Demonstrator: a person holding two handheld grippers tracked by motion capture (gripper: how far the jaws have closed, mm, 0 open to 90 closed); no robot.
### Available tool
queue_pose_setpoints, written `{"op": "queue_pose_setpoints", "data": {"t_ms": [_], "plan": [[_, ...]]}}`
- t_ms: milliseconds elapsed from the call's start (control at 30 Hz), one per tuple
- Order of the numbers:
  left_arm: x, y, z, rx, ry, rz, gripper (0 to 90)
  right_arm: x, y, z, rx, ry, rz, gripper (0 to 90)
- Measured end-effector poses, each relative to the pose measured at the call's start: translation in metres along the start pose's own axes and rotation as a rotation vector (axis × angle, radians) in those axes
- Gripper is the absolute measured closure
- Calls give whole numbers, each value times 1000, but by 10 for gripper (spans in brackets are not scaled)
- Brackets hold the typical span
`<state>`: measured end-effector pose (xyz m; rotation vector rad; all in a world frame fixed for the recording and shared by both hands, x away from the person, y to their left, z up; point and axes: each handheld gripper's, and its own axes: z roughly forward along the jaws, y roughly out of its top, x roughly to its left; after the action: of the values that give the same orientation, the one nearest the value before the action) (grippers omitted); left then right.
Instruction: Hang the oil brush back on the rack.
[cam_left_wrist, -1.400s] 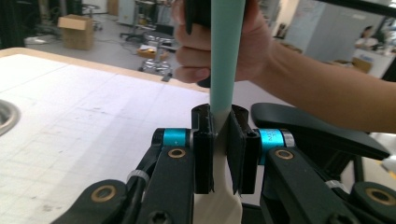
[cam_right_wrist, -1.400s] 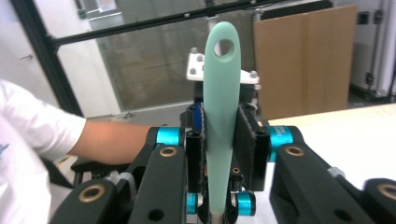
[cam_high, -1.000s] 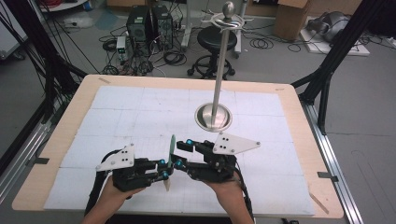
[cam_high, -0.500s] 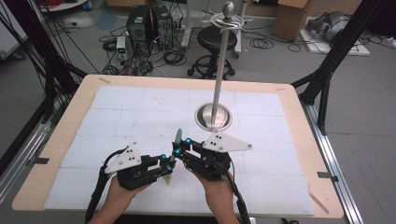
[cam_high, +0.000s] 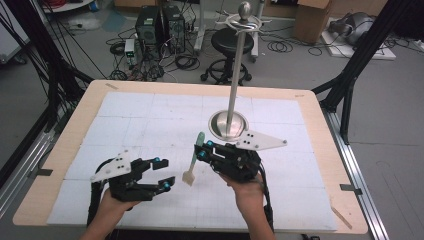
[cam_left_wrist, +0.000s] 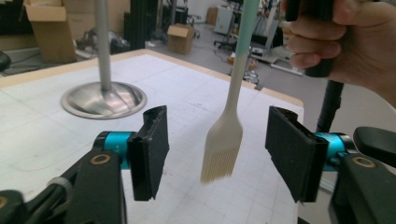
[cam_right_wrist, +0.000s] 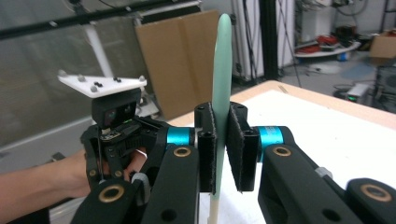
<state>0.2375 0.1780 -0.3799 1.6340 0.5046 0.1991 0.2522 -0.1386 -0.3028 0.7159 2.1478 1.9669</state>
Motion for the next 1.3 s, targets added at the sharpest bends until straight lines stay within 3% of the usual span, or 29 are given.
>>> {"op": "queue_pose_setpoints", "data": {"t_ms": [133, 233, 300, 367, 500, 633, 833, 1033, 1300], "plan": [[10, -3, -16, -17, 28, -22, 288, -16, 14, 1, 29, 82, -28, 831], [16, -6, -26, -6, 69, -21, 256, -23, 23, 2, 64, 90, -56, 831], [18, -7, -29, -9, 83, -29, 166, -31, 31, 3, 86, 114, -66, 830], [22, -9, -31, 1, 100, -29, 166, -39, 39, 3, 102, 131, -74, 830], [25, -13, -37, 7, 99, -20, 172, -52, 53, 1, 105, 132, -79, 830], [29, -15, -39, -7, 110, -39, 173, -67, 69, -1, 88, 130, -56, 829], [30, -17, -41, -4, 116, -30, 181, -89, 90, -1, 115, 112, -64, 830], [32, -19, -43, -9, 116, -36, 188, -113, 114, 1, 86, 91, -48, 830], [32, -19, -46, -3, 105, -36, 196, -130, 141, 1, 44, 68, -55, 830]]}}
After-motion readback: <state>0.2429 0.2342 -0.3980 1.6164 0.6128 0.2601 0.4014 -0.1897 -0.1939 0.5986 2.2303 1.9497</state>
